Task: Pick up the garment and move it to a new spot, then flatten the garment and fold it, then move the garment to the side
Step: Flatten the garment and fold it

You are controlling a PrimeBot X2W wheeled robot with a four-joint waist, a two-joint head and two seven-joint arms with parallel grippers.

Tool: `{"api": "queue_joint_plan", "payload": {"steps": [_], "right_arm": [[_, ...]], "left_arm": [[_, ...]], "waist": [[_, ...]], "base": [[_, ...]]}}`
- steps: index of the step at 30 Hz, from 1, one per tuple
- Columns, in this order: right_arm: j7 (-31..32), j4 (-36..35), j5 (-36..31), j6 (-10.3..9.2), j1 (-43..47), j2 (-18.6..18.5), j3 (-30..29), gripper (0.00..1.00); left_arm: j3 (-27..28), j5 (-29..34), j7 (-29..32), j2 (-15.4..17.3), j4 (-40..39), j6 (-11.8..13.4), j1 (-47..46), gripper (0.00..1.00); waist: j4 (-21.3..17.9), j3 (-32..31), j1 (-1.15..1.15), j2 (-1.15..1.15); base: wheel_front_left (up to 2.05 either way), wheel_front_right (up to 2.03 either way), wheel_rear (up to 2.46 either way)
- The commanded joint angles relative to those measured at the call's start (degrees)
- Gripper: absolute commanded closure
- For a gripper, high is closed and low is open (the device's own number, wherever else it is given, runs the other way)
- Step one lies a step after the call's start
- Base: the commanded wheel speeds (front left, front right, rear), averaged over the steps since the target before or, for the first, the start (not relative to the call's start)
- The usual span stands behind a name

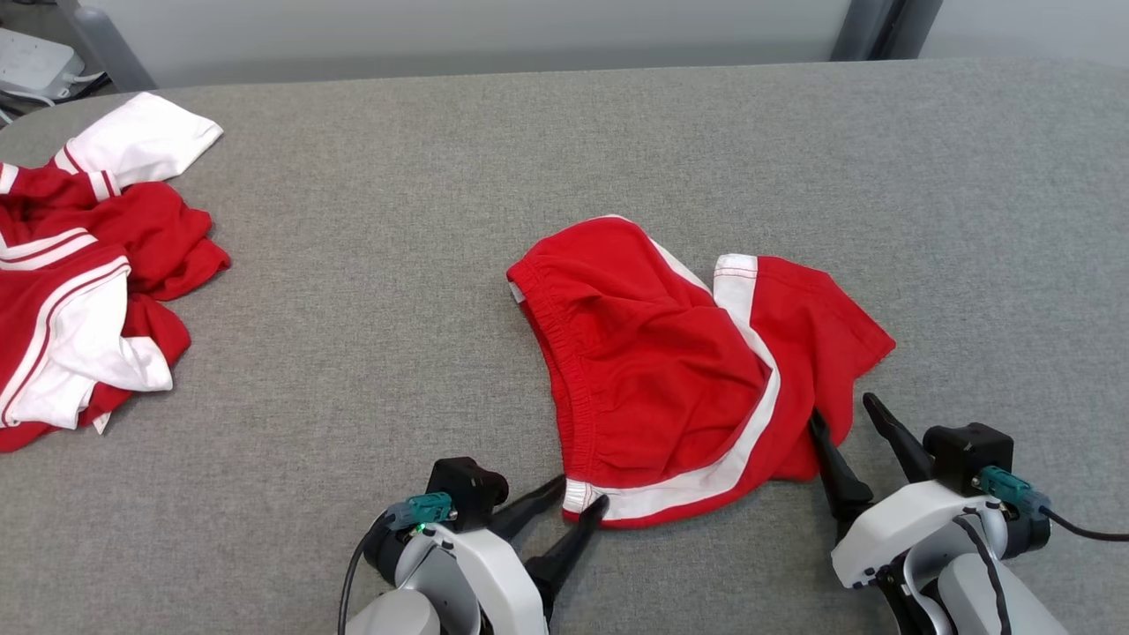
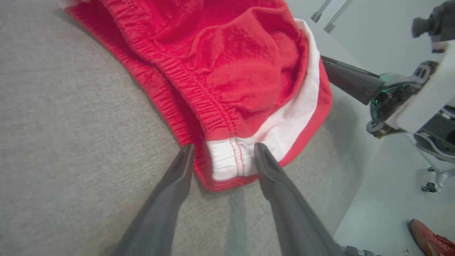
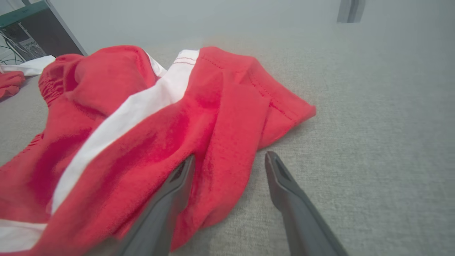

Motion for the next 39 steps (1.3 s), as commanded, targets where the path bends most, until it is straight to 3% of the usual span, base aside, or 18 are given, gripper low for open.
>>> {"api": "queue_joint_plan", "payload": {"steps": [1, 3, 5, 6, 11, 12, 13, 20, 29, 34, 39], "right_arm": [[-0.67, -1.57, -0.64, 0.00, 0.94, -0.12, 0.62, 0.00], [-0.67, -1.77, -0.94, 0.00, 1.12, -0.03, 0.21, 0.00], [-0.67, -1.93, -1.19, 0.00, 1.30, 0.10, -0.04, 0.00], [-0.67, -1.93, -1.19, 0.00, 1.30, 0.10, -0.04, 0.00], [-0.67, -2.08, -1.28, 0.00, 1.56, 0.35, -0.28, 0.00], [-0.67, -2.17, -1.25, 0.00, 1.59, 0.37, -0.36, 0.00], [-0.67, -2.24, -1.25, 0.00, 1.62, 0.39, -0.41, 0.00], [-0.68, -2.80, -1.11, 0.00, 1.65, 0.52, -0.74, 0.00], [-0.68, -5.39, -1.83, 0.00, 2.11, 0.18, -2.91, 0.00], [-0.68, -7.36, -0.32, 0.00, 2.23, 0.12, -2.88, 0.00], [-0.17, -9.27, 7.78, 0.00, 1.70, -0.30, 0.31, 0.00]], "left_arm": [[1.31, -0.74, 0.34, 0.87, -0.94, -0.23, -2.18, 0.54], [1.10, -1.03, 1.03, 1.04, -0.97, -0.22, -2.02, 0.46], [0.99, -1.16, 1.49, 1.33, -1.26, -0.05, -1.85, 0.31], [0.99, -1.16, 1.49, 1.33, -1.26, -0.05, -1.85, 0.31], [0.76, -0.81, 2.04, 2.18, -3.21, 0.95, -1.51, 0.61], [0.75, -0.80, 2.08, 2.35, -3.71, 1.08, -1.41, 0.84], [0.70, -0.76, 2.09, 2.52, -4.23, 1.13, -1.32, 1.00], [0.47, -0.88, 2.53, 4.06, -6.80, 1.36, -0.95, 1.00], [7.87, 5.06, -7.38, 11.89, -13.07, 10.45, -1.44, 1.00], [10.50, 5.26, -9.04, 14.12, -15.37, 13.33, 0.65, 1.00], [11.55, 5.63, -10.14, 14.06, -14.76, 14.61, 1.71, 1.00]], "waist": [[-0.06, -0.08, 0.00, 0.00], [-0.06, -0.16, 0.00, 0.00], [-0.03, -0.24, 0.00, 0.00], [-0.03, -0.24, 0.00, 0.00], [0.17, -0.24, 0.00, 0.00], [0.22, -0.20, 0.00, 0.00], [0.26, -0.16, 0.00, 0.00], [0.45, -0.12, 0.00, 0.00], [1.55, -0.45, 0.00, 0.00], [2.47, -0.50, 0.00, 0.00], [3.34, -0.21, 0.00, 0.00]], "base": [[0.00, 0.00, 0.00], [0.00, 0.00, 0.00], [0.00, 0.00, 0.00], [0.00, 0.00, 0.00], [0.00, 0.00, 0.00], [0.00, 0.00, 0.00], [0.00, 0.00, 0.00], [0.00, 0.00, 0.00], [0.00, 0.00, 0.00], [0.00, 0.00, 0.00], [0.00, 0.00, 0.00]]}}
